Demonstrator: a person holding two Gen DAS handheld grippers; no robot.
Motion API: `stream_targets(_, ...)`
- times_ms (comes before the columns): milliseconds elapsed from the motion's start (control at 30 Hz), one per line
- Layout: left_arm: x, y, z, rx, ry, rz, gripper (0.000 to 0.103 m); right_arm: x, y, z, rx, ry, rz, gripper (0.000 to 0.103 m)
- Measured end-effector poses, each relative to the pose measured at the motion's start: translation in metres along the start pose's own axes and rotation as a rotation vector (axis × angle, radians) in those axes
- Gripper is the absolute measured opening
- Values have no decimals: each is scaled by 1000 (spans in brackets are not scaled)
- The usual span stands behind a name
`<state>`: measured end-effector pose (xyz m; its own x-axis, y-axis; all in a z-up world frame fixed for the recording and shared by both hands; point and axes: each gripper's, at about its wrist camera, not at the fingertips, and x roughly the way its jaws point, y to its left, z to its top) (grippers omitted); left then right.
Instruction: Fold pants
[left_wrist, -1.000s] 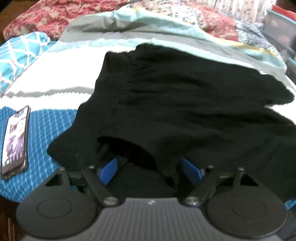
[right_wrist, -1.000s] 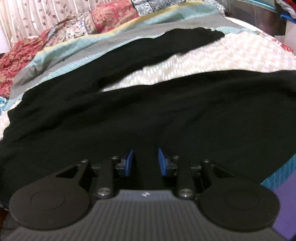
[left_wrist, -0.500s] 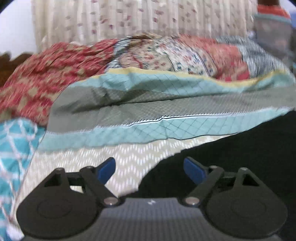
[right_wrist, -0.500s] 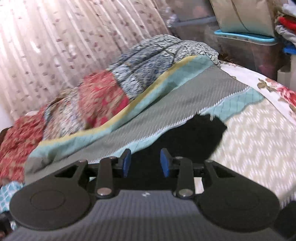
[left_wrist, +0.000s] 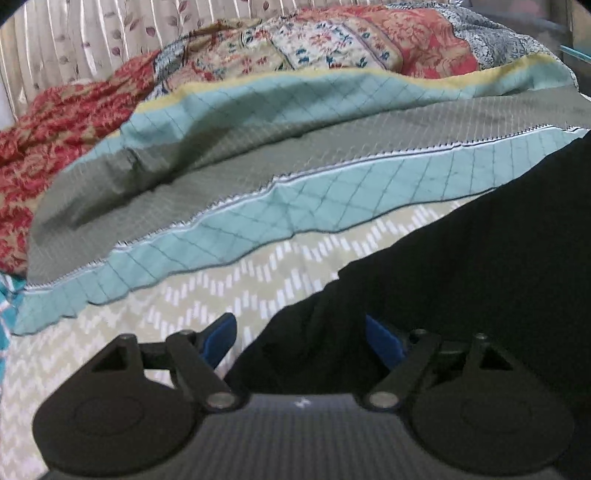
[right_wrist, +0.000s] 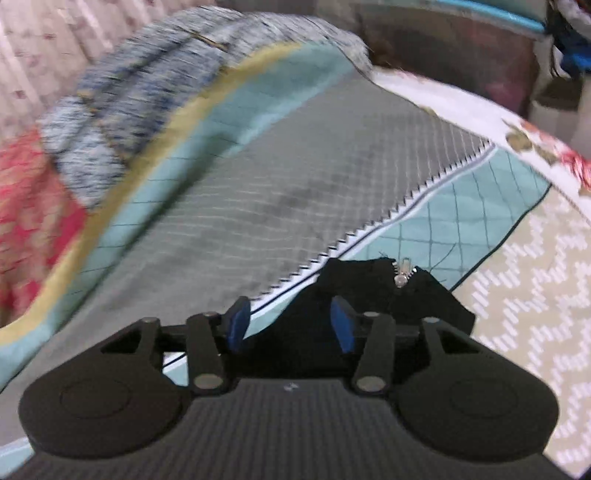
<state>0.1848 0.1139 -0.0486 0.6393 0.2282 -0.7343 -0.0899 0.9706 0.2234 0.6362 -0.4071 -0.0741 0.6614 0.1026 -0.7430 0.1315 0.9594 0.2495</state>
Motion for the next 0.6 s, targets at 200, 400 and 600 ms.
stream_targets(200,-10,-6,0,21,-19,-44,14,40,8,-10,-74,3,-130,46)
stream_targets(400,-42,-5,3,-2,-88,-39,10,-13,-25,-1,51,-98,-3,9)
stream_targets(600,-117,-4,-1,-80,-220,-67,10,-118,-80,-8,193,-238,213,9)
